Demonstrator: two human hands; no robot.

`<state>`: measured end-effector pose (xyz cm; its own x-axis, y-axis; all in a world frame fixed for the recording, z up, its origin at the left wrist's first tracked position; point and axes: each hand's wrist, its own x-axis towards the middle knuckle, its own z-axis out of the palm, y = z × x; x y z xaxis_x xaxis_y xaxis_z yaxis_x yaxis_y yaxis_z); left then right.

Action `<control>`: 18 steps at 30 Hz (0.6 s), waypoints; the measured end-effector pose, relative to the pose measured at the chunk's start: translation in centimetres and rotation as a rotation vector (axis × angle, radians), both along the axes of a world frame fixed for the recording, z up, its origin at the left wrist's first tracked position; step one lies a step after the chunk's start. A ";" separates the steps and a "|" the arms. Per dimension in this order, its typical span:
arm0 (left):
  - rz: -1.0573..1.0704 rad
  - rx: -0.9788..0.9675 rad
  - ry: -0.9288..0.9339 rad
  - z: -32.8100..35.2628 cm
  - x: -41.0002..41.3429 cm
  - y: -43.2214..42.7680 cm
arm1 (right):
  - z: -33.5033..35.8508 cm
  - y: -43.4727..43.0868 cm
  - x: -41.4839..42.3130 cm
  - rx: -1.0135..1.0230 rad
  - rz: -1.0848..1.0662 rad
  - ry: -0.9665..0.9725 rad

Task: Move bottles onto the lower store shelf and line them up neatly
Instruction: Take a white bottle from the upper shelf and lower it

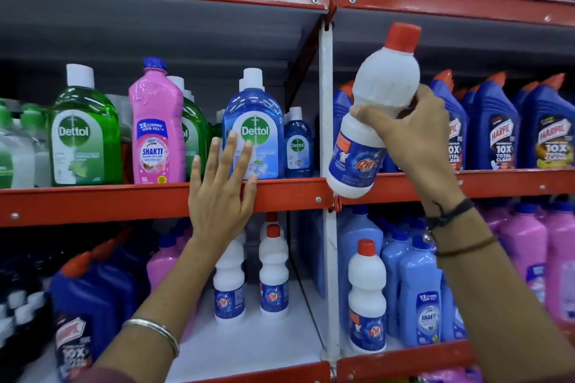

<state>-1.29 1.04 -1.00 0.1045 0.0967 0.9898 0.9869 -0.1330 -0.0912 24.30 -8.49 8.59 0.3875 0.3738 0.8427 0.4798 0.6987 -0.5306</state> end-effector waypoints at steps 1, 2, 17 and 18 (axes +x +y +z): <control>-0.001 -0.002 -0.008 -0.1 -0.2 -0.1 | -0.6 -0.3 -0.3 -0.028 0.041 -0.004; -0.004 -0.006 -0.013 -0.2 -0.3 -0.2 | -1.4 -0.5 -0.6 -0.047 0.083 -0.010; -0.005 0.032 0.002 -0.6 -1.3 -0.2 | -18.9 4.1 -6.5 -0.325 0.461 -0.134; -0.004 0.037 0.002 -0.7 -1.3 -0.1 | -20.0 4.6 -7.0 -0.340 0.471 -0.139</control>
<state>-2.54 0.98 -1.67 0.1069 0.0592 0.9925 0.9862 -0.1335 -0.0982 17.34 -3.92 -11.45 0.0091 0.7365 0.6764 0.2410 0.6549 -0.7163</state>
